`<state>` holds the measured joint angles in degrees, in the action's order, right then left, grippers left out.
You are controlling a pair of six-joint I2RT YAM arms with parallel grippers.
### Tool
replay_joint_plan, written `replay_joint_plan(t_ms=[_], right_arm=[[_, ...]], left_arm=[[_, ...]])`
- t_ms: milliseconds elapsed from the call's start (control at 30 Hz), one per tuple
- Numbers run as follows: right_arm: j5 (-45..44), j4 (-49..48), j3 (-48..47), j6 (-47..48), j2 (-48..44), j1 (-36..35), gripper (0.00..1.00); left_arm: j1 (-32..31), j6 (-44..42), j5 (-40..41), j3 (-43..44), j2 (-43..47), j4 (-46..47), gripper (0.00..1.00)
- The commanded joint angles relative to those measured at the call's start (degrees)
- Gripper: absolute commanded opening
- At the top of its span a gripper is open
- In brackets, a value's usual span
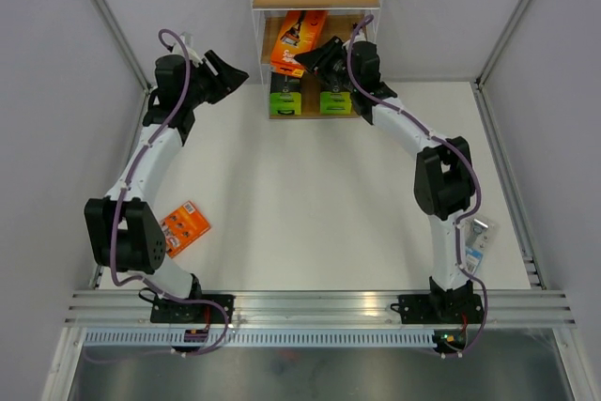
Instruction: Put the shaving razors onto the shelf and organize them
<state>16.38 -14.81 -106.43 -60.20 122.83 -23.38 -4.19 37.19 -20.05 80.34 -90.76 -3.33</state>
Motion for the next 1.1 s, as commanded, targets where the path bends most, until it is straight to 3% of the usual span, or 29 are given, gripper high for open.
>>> replay_joint_plan(t_ms=[0, 267, 433, 1067], right_arm=[[-1.3, 0.4, -4.3, -0.5, 0.8, -0.1, 0.03], [-3.9, 7.5, -10.5, 0.8, 3.3, -0.4, 0.07], [-0.9, 10.7, -16.4, 0.8, 7.1, -0.8, 0.11], [1.1, 9.5, -16.1, -0.1, 8.1, -1.2, 0.13]], left_arm=[[0.0, -2.3, -2.1, -0.7, 0.1, 0.5, 0.66], [-1.2, 5.1, -5.5, -1.8, -3.2, 9.4, 0.65], [-4.2, 8.5, -4.5, -0.8, -6.3, 13.7, 0.64], [-7.4, 23.4, 1.0, 3.3, -15.5, 25.4, 0.57]])
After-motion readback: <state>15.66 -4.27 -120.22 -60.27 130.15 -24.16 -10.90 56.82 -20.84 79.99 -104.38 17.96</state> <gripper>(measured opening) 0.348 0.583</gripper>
